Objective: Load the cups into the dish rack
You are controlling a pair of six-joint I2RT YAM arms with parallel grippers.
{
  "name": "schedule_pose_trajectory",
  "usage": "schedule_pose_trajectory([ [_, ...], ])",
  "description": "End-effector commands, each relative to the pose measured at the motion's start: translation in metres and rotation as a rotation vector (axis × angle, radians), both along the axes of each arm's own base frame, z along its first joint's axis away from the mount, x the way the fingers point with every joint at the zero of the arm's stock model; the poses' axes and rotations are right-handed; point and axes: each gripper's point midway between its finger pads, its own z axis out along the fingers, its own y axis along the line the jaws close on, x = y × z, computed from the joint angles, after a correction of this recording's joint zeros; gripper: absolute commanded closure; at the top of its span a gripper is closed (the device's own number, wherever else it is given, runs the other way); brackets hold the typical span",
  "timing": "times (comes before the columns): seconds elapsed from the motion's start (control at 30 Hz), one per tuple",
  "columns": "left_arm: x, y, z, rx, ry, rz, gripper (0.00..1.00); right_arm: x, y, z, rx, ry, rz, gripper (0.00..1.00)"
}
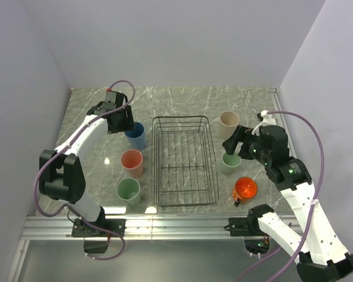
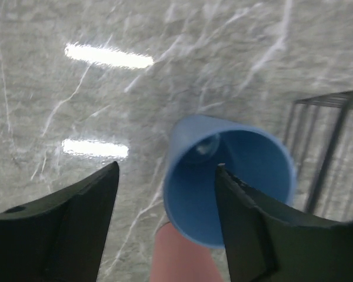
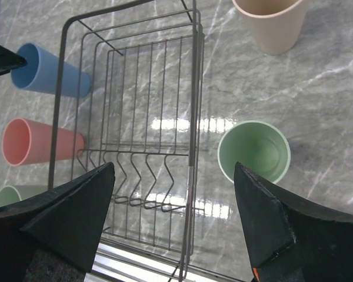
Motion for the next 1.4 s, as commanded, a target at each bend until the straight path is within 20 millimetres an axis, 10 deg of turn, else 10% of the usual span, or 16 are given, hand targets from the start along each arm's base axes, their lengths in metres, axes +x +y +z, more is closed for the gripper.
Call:
schedule_pose_trajectory([
  [0.0, -0.003, 0.013, -0.015, 0.062, 0.043, 0.042, 0.31, -0.004, -0.007, 0.006, -0.034, -0.036, -0.006, 0.12],
  [0.17, -0.003, 0.002, -0.036, 0.024, 0.107, 0.009, 0.5, -0.008, -0.008, -0.002, -0.038, -0.019, -0.008, 0.12],
  [0.3, 0.005, -0.008, -0.037, -0.012, 0.125, -0.003, 1.0, -0.008, -0.011, -0.002, -0.044, -0.024, -0.023, 0.12],
  [0.53, 0.047, 0.002, 0.055, 0.029, -0.015, 0.043, 1.0, -0.004, -0.003, 0.034, -0.01, -0.058, 0.006, 0.11],
  [0.67, 0.061, -0.023, 0.145, -0.151, -0.205, 0.002, 1.0, -0.002, 0.03, 0.071, 0.107, -0.076, 0.143, 0.09],
  [0.9, 0.017, -0.086, 0.253, -0.547, -0.495, -0.293, 1.0, -0.003, 0.11, 0.156, 0.602, -0.118, 0.501, 0.0],
  [1.07, -0.055, -0.139, 0.305, -0.952, -0.49, -0.66, 1.0, -0.004, 0.128, 0.19, 0.867, -0.154, 0.633, 0.0],
  [1.37, -0.091, -0.154, 0.298, -1.145, -0.475, -0.747, 1.0, 0.014, 0.141, 0.205, 0.897, -0.186, 0.703, 0.0],
])
